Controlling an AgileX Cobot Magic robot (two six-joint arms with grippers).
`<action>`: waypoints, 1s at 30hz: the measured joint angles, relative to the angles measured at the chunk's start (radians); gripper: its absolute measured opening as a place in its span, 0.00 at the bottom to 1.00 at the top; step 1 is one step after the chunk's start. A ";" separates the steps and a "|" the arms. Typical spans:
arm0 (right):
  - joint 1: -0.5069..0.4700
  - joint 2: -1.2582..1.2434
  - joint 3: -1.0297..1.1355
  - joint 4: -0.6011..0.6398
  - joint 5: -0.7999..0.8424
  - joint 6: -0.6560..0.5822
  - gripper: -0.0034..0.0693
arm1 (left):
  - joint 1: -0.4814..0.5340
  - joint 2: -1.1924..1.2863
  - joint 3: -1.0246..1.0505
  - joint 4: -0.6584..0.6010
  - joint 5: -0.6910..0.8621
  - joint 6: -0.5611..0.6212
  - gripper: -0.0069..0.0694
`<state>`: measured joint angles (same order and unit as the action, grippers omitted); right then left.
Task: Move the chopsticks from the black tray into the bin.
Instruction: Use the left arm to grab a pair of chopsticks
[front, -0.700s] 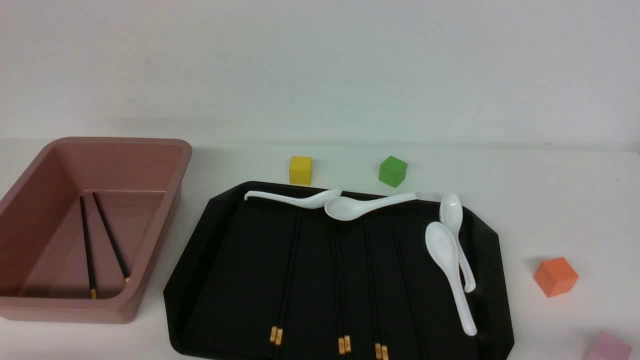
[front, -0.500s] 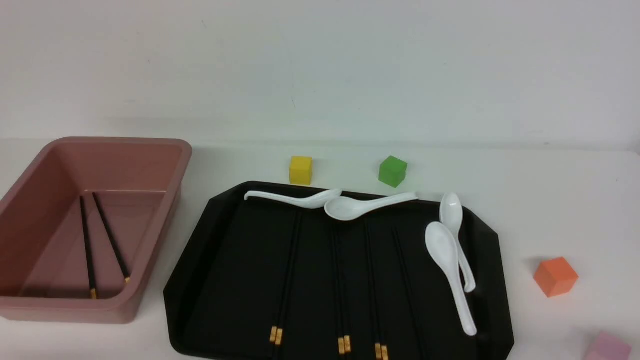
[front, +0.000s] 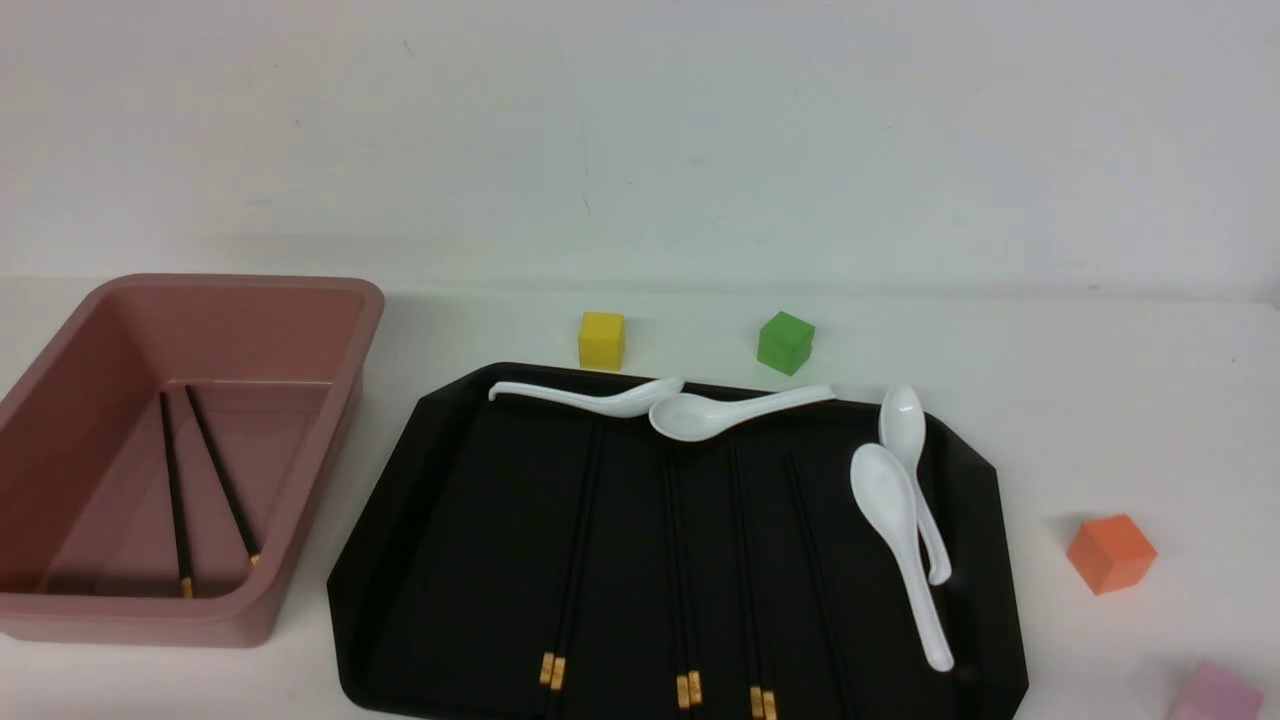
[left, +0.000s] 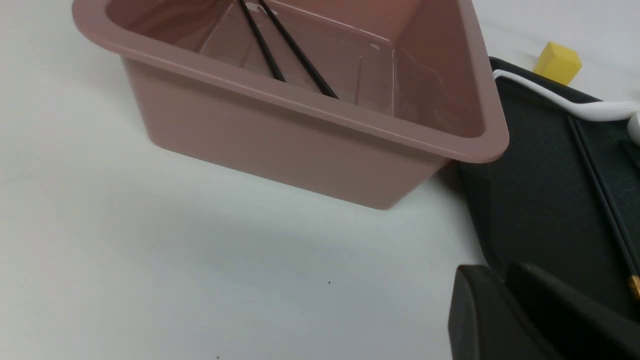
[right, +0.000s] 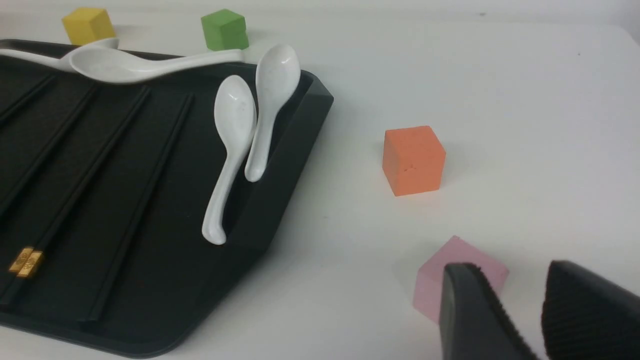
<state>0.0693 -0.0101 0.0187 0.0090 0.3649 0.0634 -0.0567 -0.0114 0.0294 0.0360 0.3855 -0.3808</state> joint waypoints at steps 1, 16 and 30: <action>0.000 0.000 0.000 0.000 0.000 0.000 0.38 | 0.000 0.000 0.000 0.000 0.000 0.000 0.20; 0.000 0.000 0.000 -0.001 0.000 0.000 0.38 | 0.000 0.000 0.000 0.000 0.000 0.000 0.21; 0.000 0.000 0.000 -0.001 0.000 0.000 0.38 | 0.000 0.000 0.000 -0.145 -0.018 -0.124 0.21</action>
<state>0.0693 -0.0101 0.0187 0.0081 0.3649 0.0634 -0.0567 -0.0114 0.0294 -0.1086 0.3672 -0.5052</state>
